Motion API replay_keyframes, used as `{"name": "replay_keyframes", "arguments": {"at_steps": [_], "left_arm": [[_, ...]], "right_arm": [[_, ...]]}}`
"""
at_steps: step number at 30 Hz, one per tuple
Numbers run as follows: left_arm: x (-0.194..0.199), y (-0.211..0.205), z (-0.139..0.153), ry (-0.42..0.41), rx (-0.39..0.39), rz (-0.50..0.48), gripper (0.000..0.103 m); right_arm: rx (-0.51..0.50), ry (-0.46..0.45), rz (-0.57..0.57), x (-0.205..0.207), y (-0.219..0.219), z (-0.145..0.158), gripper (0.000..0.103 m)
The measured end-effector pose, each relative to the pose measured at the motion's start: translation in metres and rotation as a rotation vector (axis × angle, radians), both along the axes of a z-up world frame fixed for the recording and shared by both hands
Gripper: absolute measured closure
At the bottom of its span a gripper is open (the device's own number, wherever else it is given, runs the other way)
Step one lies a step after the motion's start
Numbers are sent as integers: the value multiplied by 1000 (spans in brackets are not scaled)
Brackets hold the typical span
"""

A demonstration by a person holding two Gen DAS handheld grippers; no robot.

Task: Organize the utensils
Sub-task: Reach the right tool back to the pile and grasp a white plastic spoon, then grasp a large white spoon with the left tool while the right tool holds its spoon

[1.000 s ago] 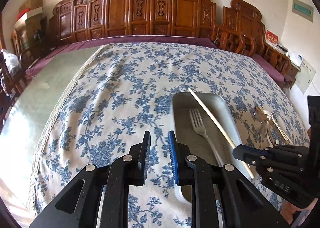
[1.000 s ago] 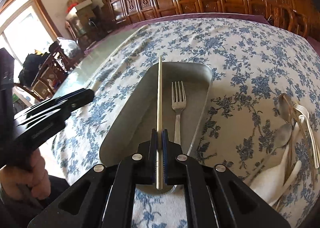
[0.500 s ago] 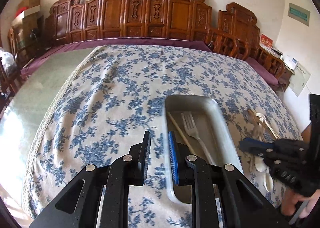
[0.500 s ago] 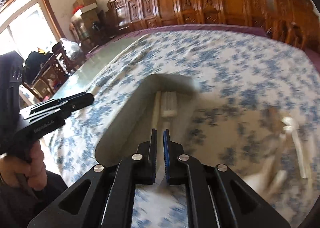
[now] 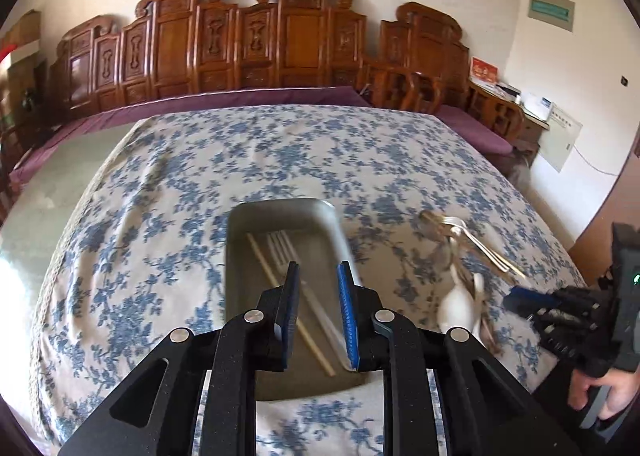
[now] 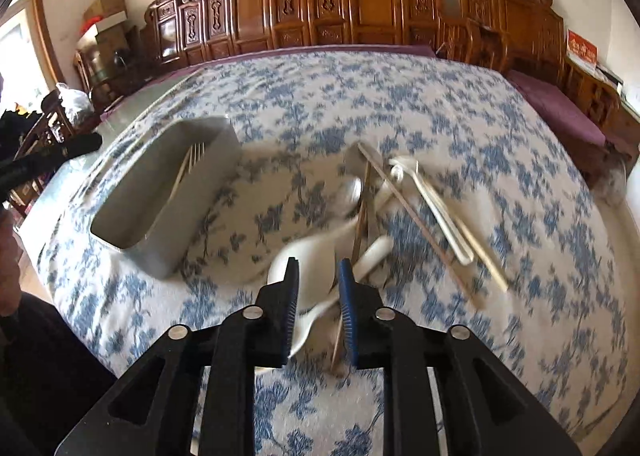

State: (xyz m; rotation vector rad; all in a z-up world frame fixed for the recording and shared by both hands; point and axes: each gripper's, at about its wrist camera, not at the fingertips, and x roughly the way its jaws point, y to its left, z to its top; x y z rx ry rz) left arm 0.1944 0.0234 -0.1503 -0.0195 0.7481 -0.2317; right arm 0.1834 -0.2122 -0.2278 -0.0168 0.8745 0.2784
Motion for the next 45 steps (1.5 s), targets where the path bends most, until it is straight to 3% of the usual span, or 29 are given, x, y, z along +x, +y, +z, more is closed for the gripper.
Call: {"name": "replay_keyframes", "arguments": {"at_steps": [12,19,21,25,31,40,45], "left_arm": [[-13,-29,-7,2,-4,-57,78],[-16,-36,-9,-1,11,-67,77],[-16,-39,-10,1,19,-71,77],[-17,-44,-10,-2,33,-82,77],[-17,-53,-15,6,55,-97,76],[-15,-72,-26,27,79,-136,70],[-10,-91,-33,52,78,-165,63]], "right_arm": [[-4,116,-15,-4,14,-48,69],[-56,98,-2,-6,25,-52,68],[-72,94,4,-7,28,-51,71],[-88,91,9,-8,30,-52,91],[-83,85,-18,-8,22,-47,99],[-9,19,-68,-8,-21,-14,101],[-43,-28,-77,11,-47,1,101]]}}
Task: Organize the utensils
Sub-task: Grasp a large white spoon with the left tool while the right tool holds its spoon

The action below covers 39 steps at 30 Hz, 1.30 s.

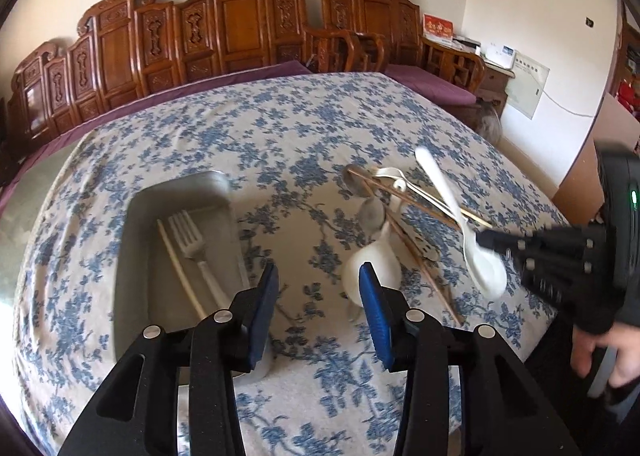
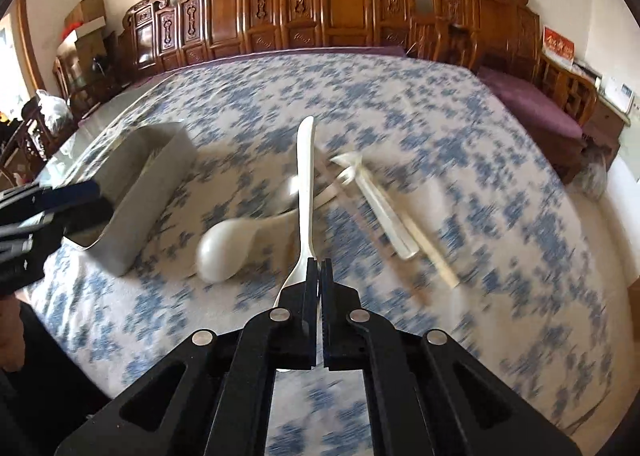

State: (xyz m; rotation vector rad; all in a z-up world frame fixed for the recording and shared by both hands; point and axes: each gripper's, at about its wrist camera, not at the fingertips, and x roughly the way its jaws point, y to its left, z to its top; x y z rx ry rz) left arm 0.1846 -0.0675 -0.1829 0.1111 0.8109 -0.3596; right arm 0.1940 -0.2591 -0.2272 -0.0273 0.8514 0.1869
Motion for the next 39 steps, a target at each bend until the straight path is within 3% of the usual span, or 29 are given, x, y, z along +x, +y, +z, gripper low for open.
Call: {"name": "replay_keyframes", "arguments": {"at_steps": [10,17,23,24,27,33,39], "left_arm": [[36,-45,-29,87,74,-43,59],[68,-69,-49,164,93,-47,59],[84,-94,-63,236,167,-97,59],[86,-97,-65,248,175,-98,60],[87,-104,-69,272,185,-112,76],[83,-114,-69,294,229,-143,85],[84,-118,-72,324,251,-154,85]], "right_arm": [[15,-16,-26,28,-40,-14,101],[84,-21,-26,29,-47,-15,101],[137,-23,-40,31,-53,-13,100],[140,-24,-39,30,-54,-12,100],[127,-32,-38,30,-52,-11,100],[133,-32,-40,29,-53,-11,100],[135,-34,-39,29,-52,-11,100]]}}
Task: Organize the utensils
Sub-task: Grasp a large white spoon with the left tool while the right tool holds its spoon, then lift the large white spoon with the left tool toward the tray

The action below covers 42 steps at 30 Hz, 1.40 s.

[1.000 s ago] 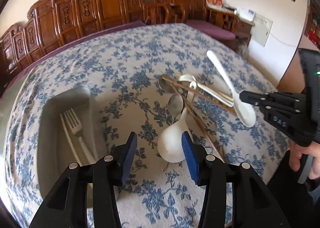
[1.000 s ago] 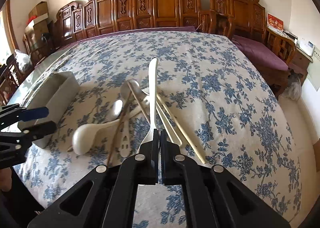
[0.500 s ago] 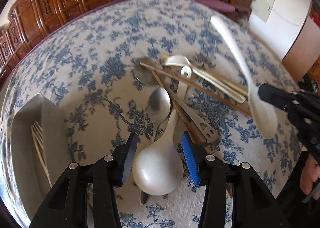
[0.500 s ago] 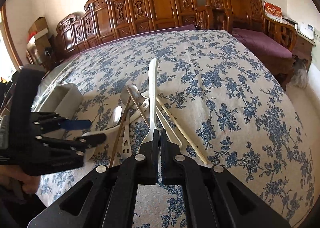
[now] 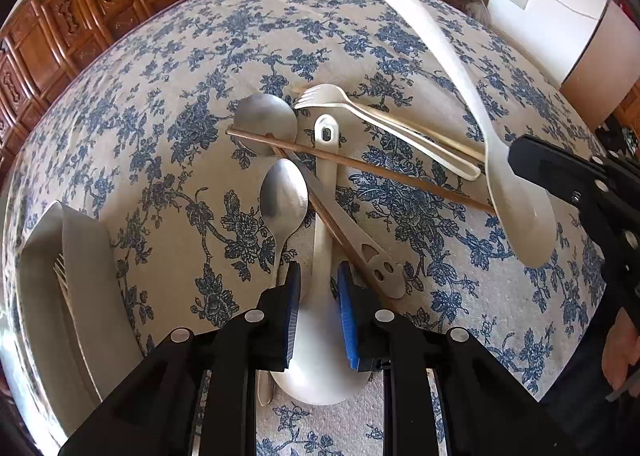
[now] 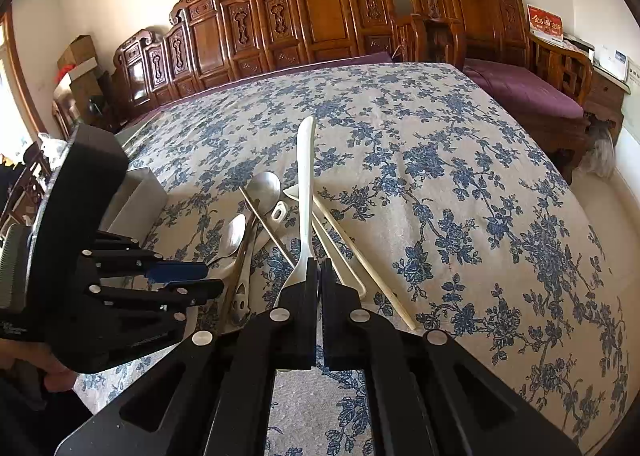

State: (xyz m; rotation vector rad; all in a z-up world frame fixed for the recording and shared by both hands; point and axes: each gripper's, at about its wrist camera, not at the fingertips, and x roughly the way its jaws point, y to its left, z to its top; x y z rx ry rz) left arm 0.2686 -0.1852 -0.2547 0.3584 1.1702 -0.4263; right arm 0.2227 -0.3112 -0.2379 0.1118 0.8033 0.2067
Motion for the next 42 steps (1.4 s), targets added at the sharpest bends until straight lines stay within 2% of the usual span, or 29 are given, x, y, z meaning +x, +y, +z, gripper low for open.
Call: {"name": "replay_keyframes", "arguments": {"at_steps": [4,5,8,12,24,32,37,42], "left_arm": [[4,-2,-2,10,4,-3,86],[5,-3,-2,15,2,-7,90],[3,-6,-1,25,14,-32,94],[2,-7,1,44,36,-42,95],[-16,18,28,5,75,-63,95],[-37,39,32,46,-3,-38,95],[-48,43,40,33,-33,-24,95],[-49,44,64,-12,-58,-13,95]], "right_arm": [[-2,1,3,0,1,0,100],[-1,1,3,0,1,0,100],[2,0,0,0,1,0,100],[4,-1,-1,0,0,0,100],[6,-5,5,-1,2,2,100],[5,-8,10,-3,5,3,100],[5,-7,10,-3,6,3,100],[3,-11,18,-5,9,4,100]]}}
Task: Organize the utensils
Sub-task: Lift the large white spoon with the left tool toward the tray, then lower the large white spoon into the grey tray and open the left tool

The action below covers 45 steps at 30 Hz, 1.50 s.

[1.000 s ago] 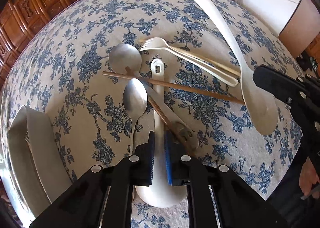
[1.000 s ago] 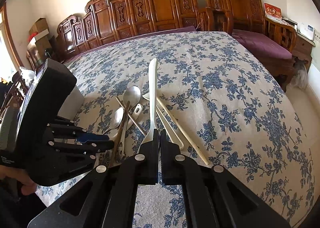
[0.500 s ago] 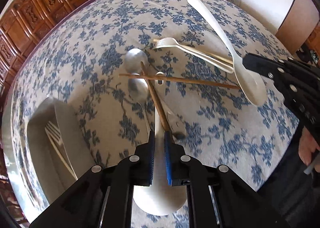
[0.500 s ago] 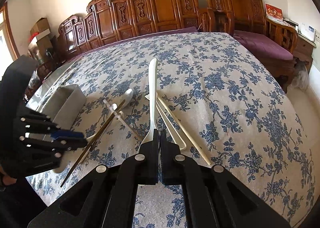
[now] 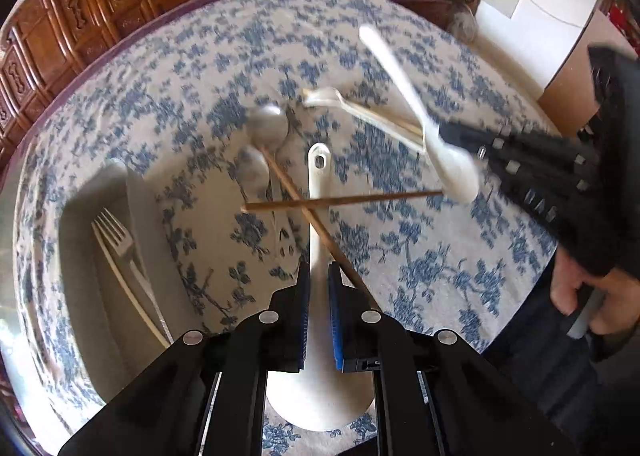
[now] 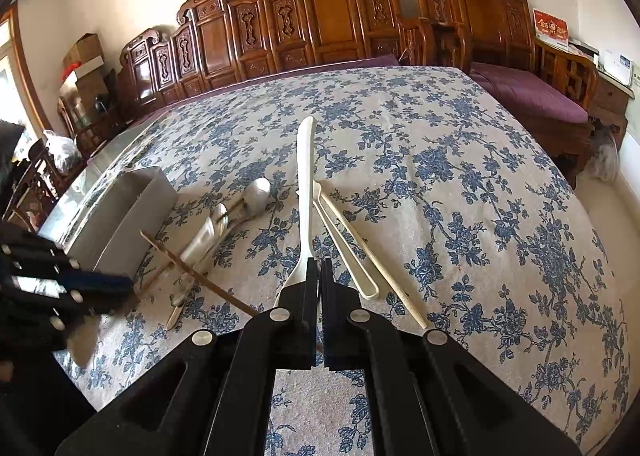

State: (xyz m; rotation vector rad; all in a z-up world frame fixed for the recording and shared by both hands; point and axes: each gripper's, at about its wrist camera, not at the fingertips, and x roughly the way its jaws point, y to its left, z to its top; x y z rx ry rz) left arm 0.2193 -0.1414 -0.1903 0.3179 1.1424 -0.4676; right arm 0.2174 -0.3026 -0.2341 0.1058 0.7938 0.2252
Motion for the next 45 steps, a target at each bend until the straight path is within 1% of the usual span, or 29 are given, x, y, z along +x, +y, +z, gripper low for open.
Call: {"name": "replay_keyframes", "arguments": {"at_steps": [6,12,16,21,27,31,37,41,45], "left_arm": [[12,-4,29,-55,-22,21,95],[36,-13,52,-114,-28,57,95],[53,-13,59,-142,-23,88,95],[68,-7,67,-161,-45,121,95],[69,2,77,-163,-104,137,95],[66,2,93,-184,-142,133,95],[59,-3,120,-230,-178,118,95],[57,-3,129,-251,-181,120,95],[57,6,125,-253,-167,137,95]], "right_arm": [[-3,-6,3,-1,0,2,100],[2,-13,-3,-2,-2,5,100],[0,-14,-1,0,-2,5,100],[-8,-13,8,3,2,4,100],[-1,-6,18,4,6,3,100],[-5,-9,27,3,10,4,100],[-5,-12,19,2,9,5,100],[0,-17,19,0,8,7,100],[3,-19,27,-1,10,8,100]]}}
